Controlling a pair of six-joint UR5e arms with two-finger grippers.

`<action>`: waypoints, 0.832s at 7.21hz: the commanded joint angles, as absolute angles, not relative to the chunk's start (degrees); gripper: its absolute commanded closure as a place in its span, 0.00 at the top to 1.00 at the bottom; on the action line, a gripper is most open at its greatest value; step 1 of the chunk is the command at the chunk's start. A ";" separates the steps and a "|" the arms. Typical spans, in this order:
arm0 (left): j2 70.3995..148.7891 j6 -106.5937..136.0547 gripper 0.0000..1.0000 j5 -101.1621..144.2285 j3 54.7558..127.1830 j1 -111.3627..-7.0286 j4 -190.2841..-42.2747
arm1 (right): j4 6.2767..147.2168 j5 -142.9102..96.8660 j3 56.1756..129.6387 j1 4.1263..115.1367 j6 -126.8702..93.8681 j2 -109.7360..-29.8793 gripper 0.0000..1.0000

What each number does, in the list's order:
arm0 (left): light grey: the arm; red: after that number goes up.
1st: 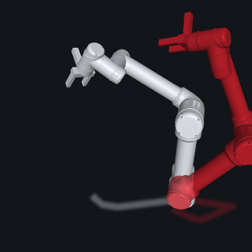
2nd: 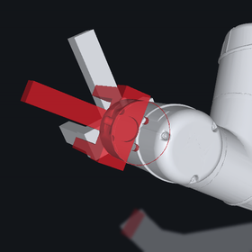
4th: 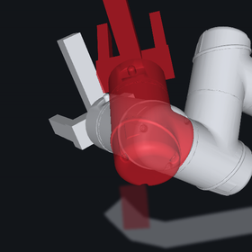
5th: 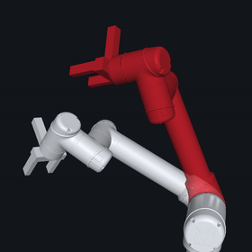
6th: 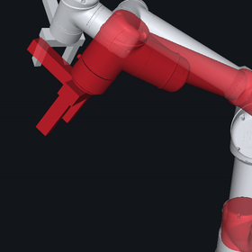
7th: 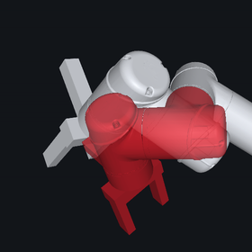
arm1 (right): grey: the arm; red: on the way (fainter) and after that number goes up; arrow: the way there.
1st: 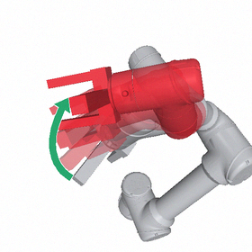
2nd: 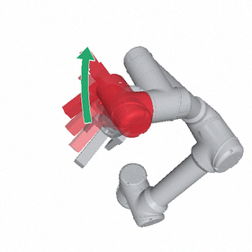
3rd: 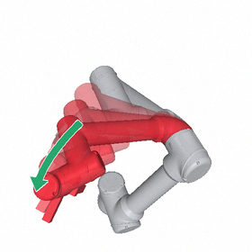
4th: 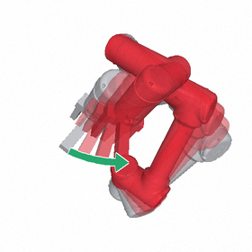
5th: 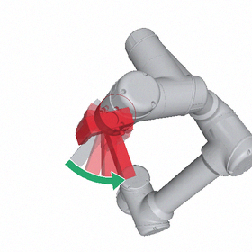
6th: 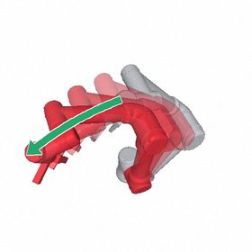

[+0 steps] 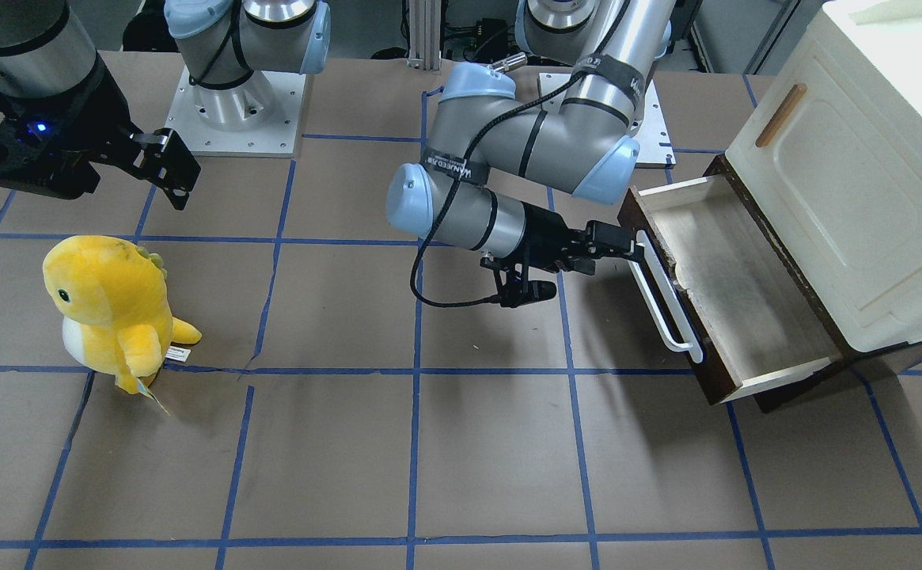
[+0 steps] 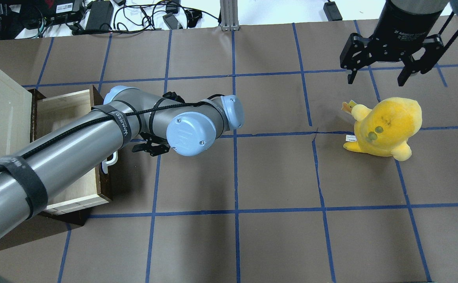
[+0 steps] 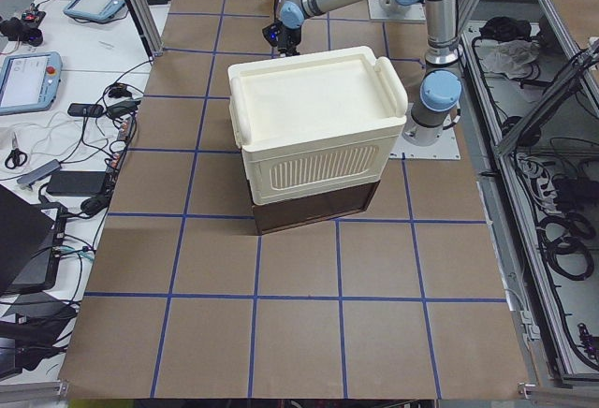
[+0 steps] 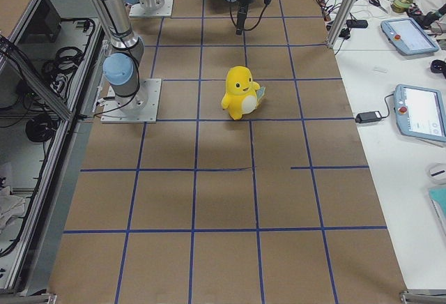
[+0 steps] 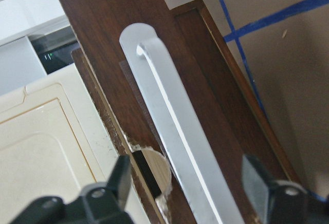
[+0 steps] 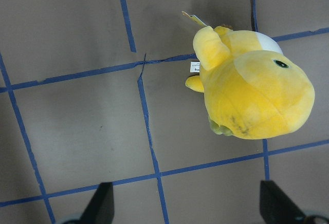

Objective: Pull drawer sideways
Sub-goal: 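Keep pulling the drawer farther open with the left gripper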

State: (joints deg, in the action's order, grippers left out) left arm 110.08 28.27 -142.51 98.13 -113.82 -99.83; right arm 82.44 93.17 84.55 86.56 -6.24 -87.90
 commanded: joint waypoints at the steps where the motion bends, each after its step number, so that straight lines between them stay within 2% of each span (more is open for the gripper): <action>1: 103.13 24.63 0.99 -130.92 95.37 -114.17 -100.37 | 82.44 93.16 84.55 86.57 -6.24 -87.89 1.00; 4: 94.95 15.65 0.97 -108.98 88.09 -111.20 -100.11 | 82.44 93.16 84.55 86.57 -6.24 -87.89 1.00; 6: 89.15 15.29 0.96 -102.42 87.37 -108.03 -99.85 | 82.44 93.16 84.55 86.57 -6.24 -87.89 1.00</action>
State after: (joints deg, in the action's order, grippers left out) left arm 92.63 15.72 -106.69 88.09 -109.96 -100.06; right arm 82.44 93.16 84.55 86.54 -6.24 -87.89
